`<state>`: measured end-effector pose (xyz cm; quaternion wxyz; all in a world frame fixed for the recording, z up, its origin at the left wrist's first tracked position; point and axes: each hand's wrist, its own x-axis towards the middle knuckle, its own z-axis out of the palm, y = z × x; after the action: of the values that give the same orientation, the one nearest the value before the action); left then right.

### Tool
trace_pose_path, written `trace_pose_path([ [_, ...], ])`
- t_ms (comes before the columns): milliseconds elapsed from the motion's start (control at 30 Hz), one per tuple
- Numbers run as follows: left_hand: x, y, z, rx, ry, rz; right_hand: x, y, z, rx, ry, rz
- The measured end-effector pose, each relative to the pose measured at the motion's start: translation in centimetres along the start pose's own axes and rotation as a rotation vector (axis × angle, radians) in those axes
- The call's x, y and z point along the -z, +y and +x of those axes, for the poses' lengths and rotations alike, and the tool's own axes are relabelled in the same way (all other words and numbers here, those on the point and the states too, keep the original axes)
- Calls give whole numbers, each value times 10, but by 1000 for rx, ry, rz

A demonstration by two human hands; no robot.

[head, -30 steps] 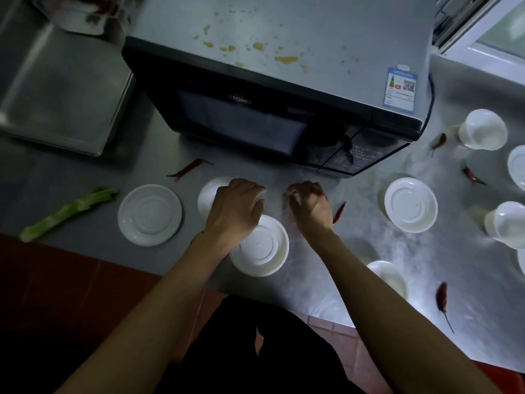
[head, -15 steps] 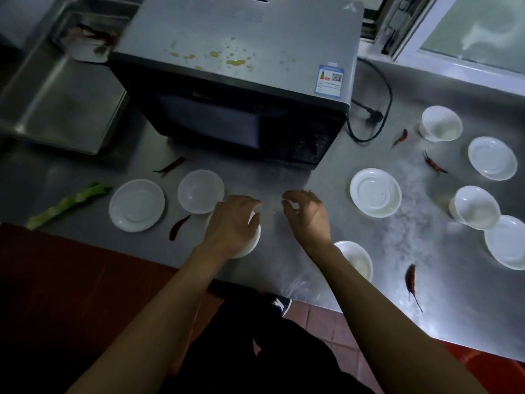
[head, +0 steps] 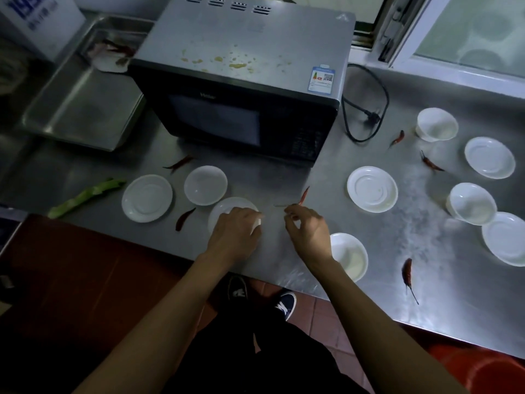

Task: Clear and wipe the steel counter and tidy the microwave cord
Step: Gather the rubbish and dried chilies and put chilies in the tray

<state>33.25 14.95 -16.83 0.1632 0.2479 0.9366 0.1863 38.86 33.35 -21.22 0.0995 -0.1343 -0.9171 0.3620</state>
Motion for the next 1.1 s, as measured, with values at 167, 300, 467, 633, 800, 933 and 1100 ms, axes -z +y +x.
trace_pose_path([
  [167,-4,7,14,-120,7,-27,17,4,-12,-57,84,-53],
  [300,-5,19,25,-260,12,-5,37,5,-30,-133,182,-88],
  [467,-9,38,26,-379,-14,-29,58,5,-59,-278,303,-64],
  [633,-25,63,27,-519,-100,-20,78,14,-100,-392,426,-100],
  [800,-35,111,20,-641,-147,-33,102,28,-141,-472,517,-122],
  [933,-54,156,14,-749,-171,8,130,41,-177,-540,630,-116],
  [1100,-93,231,-10,-877,-181,59,173,75,-238,-646,707,-117],
])
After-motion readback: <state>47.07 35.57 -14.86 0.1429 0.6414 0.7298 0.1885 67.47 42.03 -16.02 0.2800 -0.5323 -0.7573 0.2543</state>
